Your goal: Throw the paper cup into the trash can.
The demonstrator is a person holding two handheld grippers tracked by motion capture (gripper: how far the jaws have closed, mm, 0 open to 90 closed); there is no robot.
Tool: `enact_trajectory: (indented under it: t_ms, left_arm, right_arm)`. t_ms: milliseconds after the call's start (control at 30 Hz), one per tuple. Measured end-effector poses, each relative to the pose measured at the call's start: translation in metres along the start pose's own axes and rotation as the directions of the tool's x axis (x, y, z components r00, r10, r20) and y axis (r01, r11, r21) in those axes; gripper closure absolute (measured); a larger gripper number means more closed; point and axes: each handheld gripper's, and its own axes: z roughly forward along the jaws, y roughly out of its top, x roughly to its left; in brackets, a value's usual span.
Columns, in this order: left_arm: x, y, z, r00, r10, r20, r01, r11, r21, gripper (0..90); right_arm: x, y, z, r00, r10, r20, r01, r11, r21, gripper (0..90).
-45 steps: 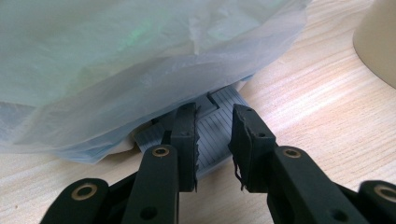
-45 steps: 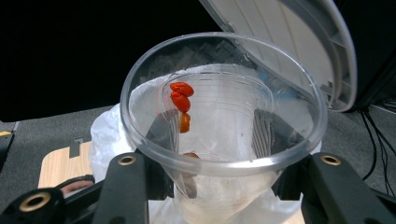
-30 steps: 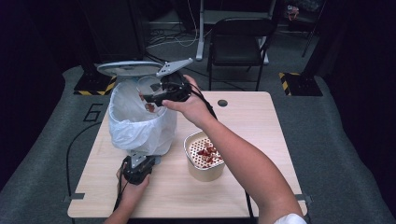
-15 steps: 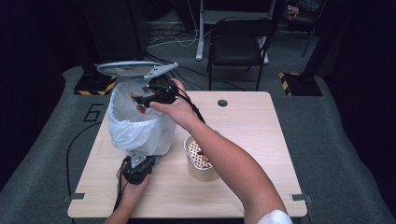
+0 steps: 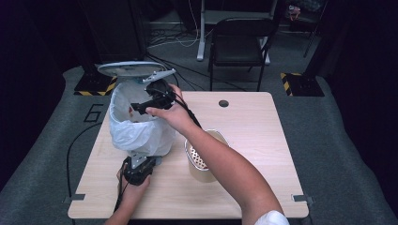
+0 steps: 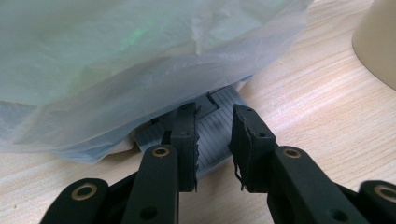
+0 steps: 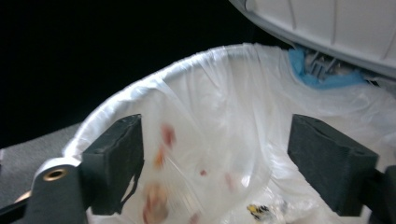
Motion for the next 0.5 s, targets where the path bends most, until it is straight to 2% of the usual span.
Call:
enact_trajectory:
  t_ms: [33, 67, 133, 200, 300, 433, 500]
  left_arm:
    - [0.001, 0.000, 0.000, 0.9998, 0.017, -0.007, -0.017, 0.9999, -0.001, 71.3]
    - [0.000, 0.000, 0.000, 1.0000, -0.002, 0.002, 0.002, 1.0000, 0.000, 71.4]
    - [0.000, 0.000, 0.000, 1.0000, -0.001, 0.001, 0.001, 1.0000, 0.001, 71.3]
    - [0.001, 0.001, 0.000, 0.9998, 0.017, -0.004, -0.017, 0.9998, 0.004, 71.3]
    - [0.001, 0.001, -0.001, 0.9999, 0.017, -0.004, -0.017, 0.9999, 0.005, 71.2]
    - [0.002, 0.000, 0.000, 1.0000, 0.005, 0.007, -0.005, 1.0000, 0.000, 71.2]
    - [0.002, 0.000, 0.000, 0.9997, -0.017, 0.019, 0.017, 0.9998, -0.003, 71.0]
  right_arm:
    - [0.000, 0.001, -0.002, 1.0000, 0.004, -0.004, -0.004, 1.000, -0.003, 17.9]
    - [0.000, 0.002, -0.004, 1.0000, 0.001, 0.002, -0.001, 1.000, 0.002, 18.0]
    - [0.000, 0.003, -0.008, 1.0000, -0.001, 0.004, 0.001, 1.000, -0.011, 18.4]
    - [0.000, 0.003, -0.012, 1.0000, -0.008, 0.001, 0.008, 1.000, -0.008, 19.0]
    - [-0.001, 0.001, -0.017, 1.0000, -0.003, -0.006, 0.003, 1.000, -0.002, 20.0]
    - [-0.002, -0.003, -0.028, 0.9997, 0.009, -0.021, -0.009, 1.000, -0.006, 22.8]
    - [0.000, -0.007, -0.036, 0.9998, 0.007, -0.017, -0.007, 1.000, -0.015, 23.7]
